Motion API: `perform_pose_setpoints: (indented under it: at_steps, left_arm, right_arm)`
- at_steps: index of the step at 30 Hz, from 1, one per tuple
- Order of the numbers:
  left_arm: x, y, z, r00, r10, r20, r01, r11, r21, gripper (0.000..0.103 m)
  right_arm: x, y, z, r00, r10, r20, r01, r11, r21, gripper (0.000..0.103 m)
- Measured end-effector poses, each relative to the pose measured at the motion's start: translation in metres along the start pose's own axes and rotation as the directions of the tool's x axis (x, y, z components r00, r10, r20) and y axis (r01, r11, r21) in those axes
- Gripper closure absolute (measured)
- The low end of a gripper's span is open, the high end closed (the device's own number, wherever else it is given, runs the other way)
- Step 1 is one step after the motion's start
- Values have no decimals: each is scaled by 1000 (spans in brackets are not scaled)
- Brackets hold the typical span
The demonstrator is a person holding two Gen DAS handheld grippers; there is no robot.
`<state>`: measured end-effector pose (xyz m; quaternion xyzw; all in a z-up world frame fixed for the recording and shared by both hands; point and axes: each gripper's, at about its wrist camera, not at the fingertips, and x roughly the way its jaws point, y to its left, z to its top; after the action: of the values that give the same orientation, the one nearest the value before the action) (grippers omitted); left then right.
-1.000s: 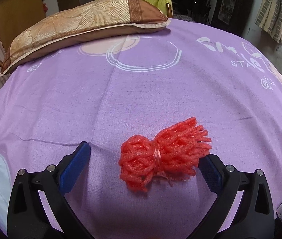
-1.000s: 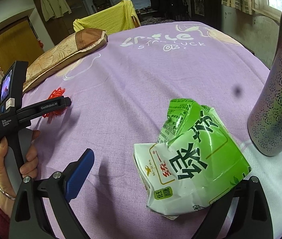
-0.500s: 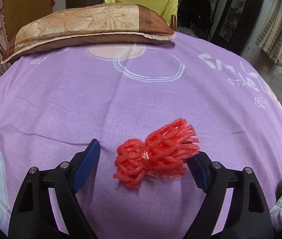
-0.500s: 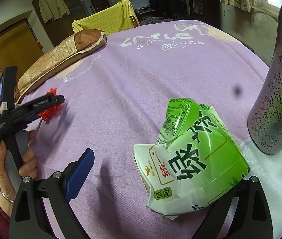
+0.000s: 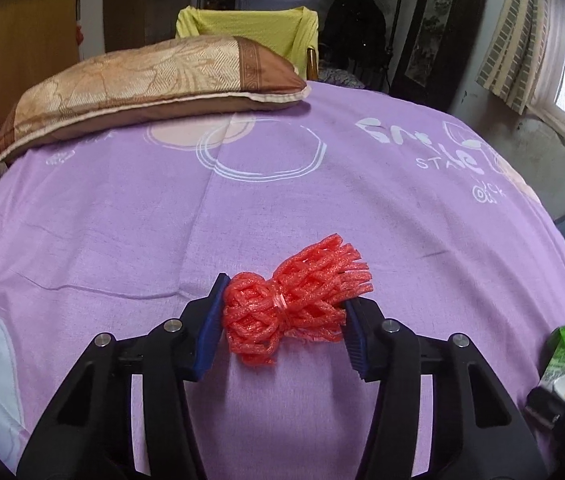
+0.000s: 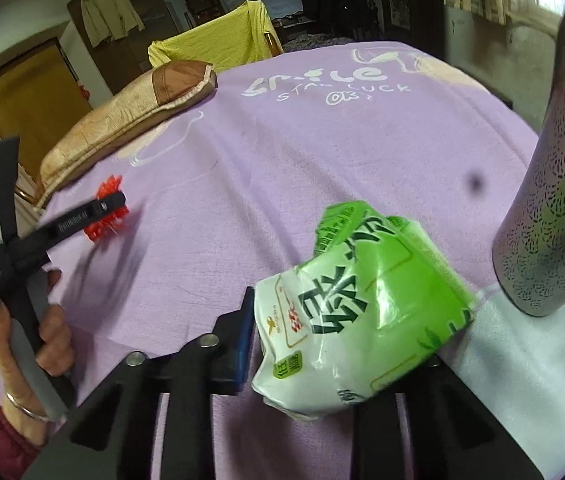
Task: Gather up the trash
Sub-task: 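Carry the red mesh net and carton to the red wastebasket and release them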
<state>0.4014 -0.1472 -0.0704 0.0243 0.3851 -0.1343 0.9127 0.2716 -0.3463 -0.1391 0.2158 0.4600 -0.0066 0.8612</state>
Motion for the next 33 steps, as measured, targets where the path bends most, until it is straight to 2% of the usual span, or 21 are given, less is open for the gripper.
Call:
perform_pose_setpoints:
  at_steps: [4, 7, 13, 22, 29, 33]
  left_arm:
    - [-13, -9, -7, 999, 29, 21, -29, 999, 45, 51]
    - [-29, -8, -13, 999, 20, 39, -22, 999, 49, 51]
    - [-70, 13, -30, 998, 1, 65, 0, 1000, -11, 51]
    - [-140, 57, -72, 994, 19, 105, -8, 995, -104, 51]
    - [-203, 87, -102, 986, 90, 144, -74, 991, -116, 51]
    - [-247, 103, -121, 976, 118, 181, -95, 987, -132, 51]
  right_arm:
    - [-8, -1, 3, 999, 38, 18, -38, 999, 14, 78]
    - [-20, 4, 5, 997, 58, 53, -58, 998, -2, 78]
    - [-40, 15, 5, 991, 84, 104, -80, 996, -42, 78]
    - [-52, 24, 3, 984, 140, 110, -133, 989, -71, 78]
    - [-54, 39, -9, 981, 178, 80, -167, 977, -129, 78]
    - [-65, 54, -18, 977, 185, 106, -162, 968, -193, 78]
